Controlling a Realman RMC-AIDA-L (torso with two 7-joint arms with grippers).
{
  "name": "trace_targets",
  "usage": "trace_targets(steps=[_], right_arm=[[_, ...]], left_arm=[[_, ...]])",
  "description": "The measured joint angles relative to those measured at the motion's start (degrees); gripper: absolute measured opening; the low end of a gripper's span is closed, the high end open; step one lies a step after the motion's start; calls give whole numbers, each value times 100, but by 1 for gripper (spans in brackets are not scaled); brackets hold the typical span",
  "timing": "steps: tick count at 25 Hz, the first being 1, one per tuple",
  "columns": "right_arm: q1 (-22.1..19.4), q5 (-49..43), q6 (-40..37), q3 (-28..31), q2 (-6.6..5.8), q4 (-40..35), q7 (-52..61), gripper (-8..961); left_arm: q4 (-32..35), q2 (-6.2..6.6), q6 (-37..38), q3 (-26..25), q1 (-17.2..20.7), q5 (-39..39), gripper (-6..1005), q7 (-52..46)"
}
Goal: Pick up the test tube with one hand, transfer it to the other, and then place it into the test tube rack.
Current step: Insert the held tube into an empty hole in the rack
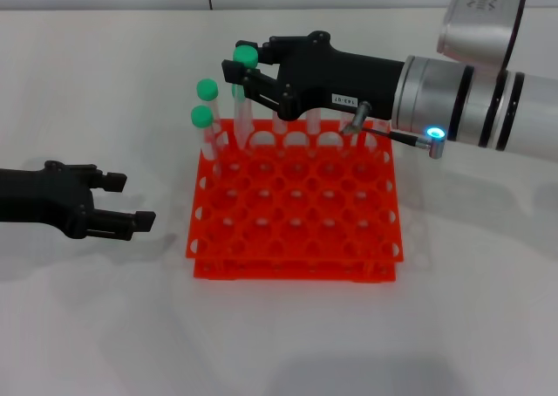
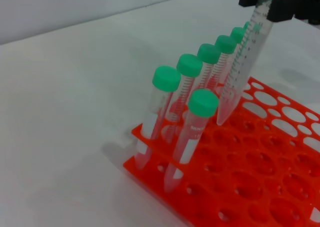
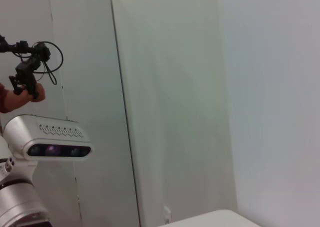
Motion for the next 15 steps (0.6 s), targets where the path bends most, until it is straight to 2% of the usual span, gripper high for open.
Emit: trace_targets(steps=[15], right_arm=[[63,220,461,-321,0,1,-290,265]], left_arm=[[0,-66,0,-4,14,0,879,13]])
